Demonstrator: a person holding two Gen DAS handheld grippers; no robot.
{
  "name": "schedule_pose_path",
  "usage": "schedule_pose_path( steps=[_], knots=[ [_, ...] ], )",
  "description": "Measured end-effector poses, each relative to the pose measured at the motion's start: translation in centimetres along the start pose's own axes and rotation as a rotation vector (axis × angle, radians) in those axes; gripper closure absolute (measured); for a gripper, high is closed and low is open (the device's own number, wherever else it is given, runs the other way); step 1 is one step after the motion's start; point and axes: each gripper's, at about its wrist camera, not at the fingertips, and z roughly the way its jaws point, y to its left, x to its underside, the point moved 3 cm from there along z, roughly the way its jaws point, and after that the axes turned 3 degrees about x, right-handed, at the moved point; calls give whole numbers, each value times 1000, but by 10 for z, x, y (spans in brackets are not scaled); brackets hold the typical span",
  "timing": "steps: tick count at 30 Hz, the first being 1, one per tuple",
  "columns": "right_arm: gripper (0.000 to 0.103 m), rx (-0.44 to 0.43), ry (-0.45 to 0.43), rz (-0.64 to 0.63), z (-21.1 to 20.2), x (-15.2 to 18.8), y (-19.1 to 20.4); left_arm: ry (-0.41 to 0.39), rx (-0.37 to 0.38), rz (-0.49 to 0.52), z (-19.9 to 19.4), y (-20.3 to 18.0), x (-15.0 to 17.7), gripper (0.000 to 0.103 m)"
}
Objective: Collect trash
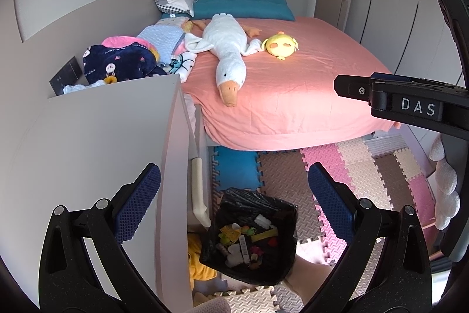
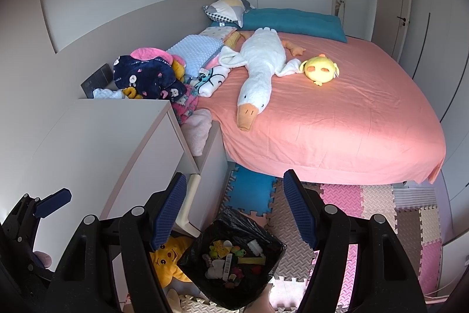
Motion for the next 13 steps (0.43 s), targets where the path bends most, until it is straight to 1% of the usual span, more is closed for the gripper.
schedule_pose_path(
  steps=[4, 8, 11, 13],
  knots=[
    [34, 2, 0, 1, 0, -1, 0, -8, -16, -1, 0, 2, 0, 6],
    [34, 2, 0, 1, 0, 0, 1, -11, -30, -26, 0, 7, -1, 6],
    [34, 1, 0, 0, 0, 0, 1, -2, -16, -33, 0, 9, 0, 6],
    [34, 1, 1, 2, 0, 0, 1, 0, -21, -31, 0, 9, 0, 6]
  ],
)
